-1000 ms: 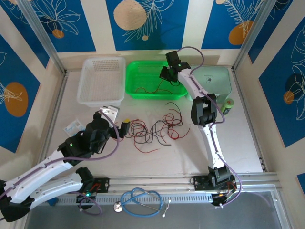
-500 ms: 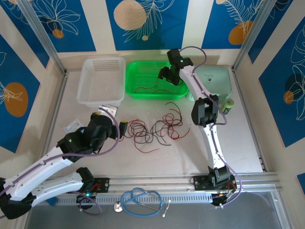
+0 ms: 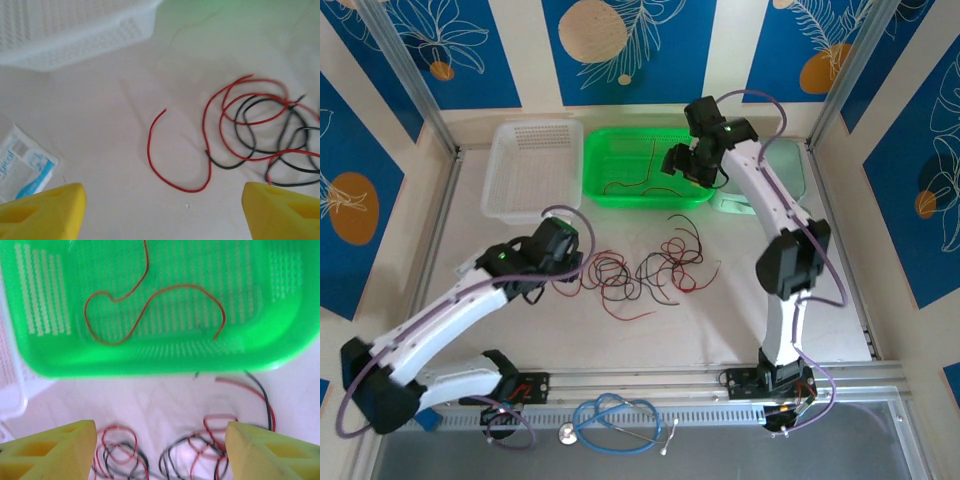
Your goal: Untangle the cables
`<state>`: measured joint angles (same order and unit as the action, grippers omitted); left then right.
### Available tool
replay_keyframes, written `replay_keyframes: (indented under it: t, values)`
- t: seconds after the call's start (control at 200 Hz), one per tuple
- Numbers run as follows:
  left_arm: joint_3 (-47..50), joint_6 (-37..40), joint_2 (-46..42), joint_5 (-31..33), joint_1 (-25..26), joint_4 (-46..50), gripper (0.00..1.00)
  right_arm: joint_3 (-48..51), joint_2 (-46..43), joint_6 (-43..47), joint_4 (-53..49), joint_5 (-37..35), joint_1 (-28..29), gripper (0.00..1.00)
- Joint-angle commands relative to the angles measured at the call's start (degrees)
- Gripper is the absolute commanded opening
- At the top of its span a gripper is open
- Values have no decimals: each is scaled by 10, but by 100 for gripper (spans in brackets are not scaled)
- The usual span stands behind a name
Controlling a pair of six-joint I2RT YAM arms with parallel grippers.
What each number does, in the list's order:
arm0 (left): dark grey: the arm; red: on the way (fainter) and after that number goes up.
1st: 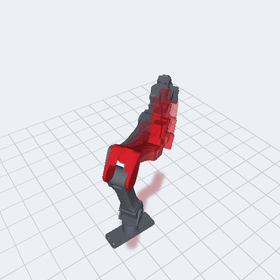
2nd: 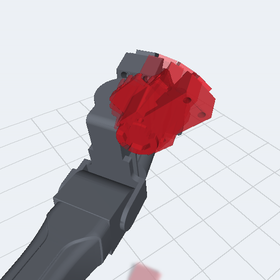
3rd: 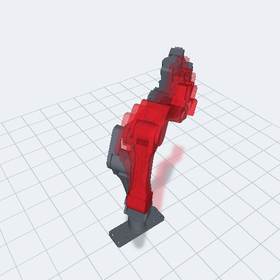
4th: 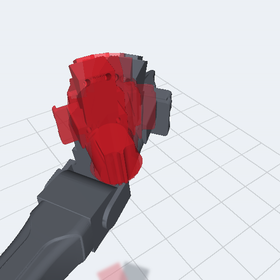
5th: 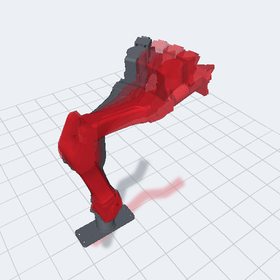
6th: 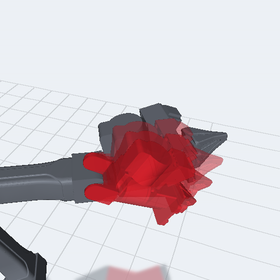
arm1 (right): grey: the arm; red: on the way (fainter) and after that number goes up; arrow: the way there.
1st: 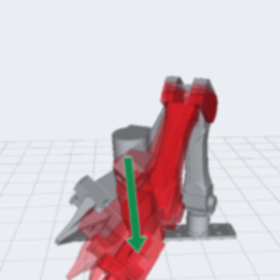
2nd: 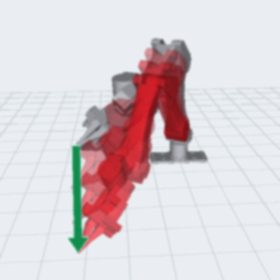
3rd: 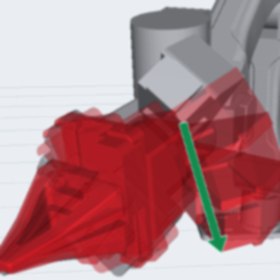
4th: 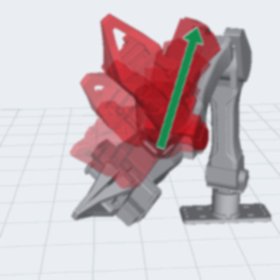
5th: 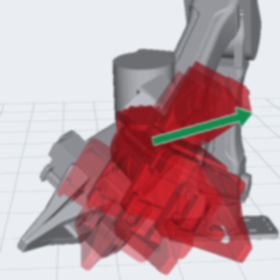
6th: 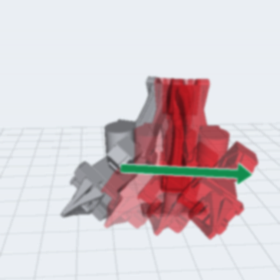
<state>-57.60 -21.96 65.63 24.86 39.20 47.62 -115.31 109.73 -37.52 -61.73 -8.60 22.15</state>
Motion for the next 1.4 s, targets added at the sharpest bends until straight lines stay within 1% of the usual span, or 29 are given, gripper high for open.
replay_keyframes:
  t: [0.0, 0.07, 0.16, 0.22, 0.275, 0.315, 0.43, 0.55, 0.76, 0.81, 0.92, 1.025, 1.06, 1.155, 1.326, 1.396]
  values:
    - [0, 29, 57, -75, -50, -7, 81, 97, -87, -2, 48, -2, 12, 68]
    - [8, 47, 92, -92, -76, -45, 80, 163, -144, -5, 68, 2, 17, 67]
    - [15, 74, 129, -95, -98, -90, 79, 243, -211, -12, 89, 4, 19, 66]
    - [20, 95, 156, -112, -112, -120, 78, 292, -253, -18, 104, 8, 19, 66]
    - [18, 109, 186, -129, -128, -143, 75, 331, -290, -23, 112, 12, 18, 66]
    - [13, 114, 212, -130, -137, -154, 73, 354, -313, -28, 114, 11, 18, 65]
    - [-11, 117, 280, -128, -149, -162, 68, 412, -377, -43, 115, 7, 14, 65]
    - [-19, 122, 312, -116, -149, -171, 67, 456, -436, -52, 105, 3, 4, 64]
    - [-34, 138, 355, -100, -155, -184, 65, 496, -500, -58, 84, 3, -6, 63]
    - [-44, 143, 367, -97, -155, -178, 60, 500, -509, -59, 80, 3, -7, 63]
    - [-61, 151, 385, -98, -156, -168, 54, 504, -523, -60, 73, 1, -10, 62]
    - [-66, 151, 394, -101, -156, -161, 39, 504, -530, -61, 68, -1, -12, 62]
    - [-65, 149, 394, -99, -156, -160, 36, 504, -532, -61, 67, -2, -13, 62]
    - [-60, 148, 390, -89, -156, -156, 32, 502, -534, -60, 67, -1, -14, 61]
    - [-57, 150, 384, -59, -156, -154, 28, 497, -537, -57, 65, 1, -15, 61]
    - [-58, 153, 387, -43, -156, -153, 24, 497, -539, -57, 65, 1, -15, 60]
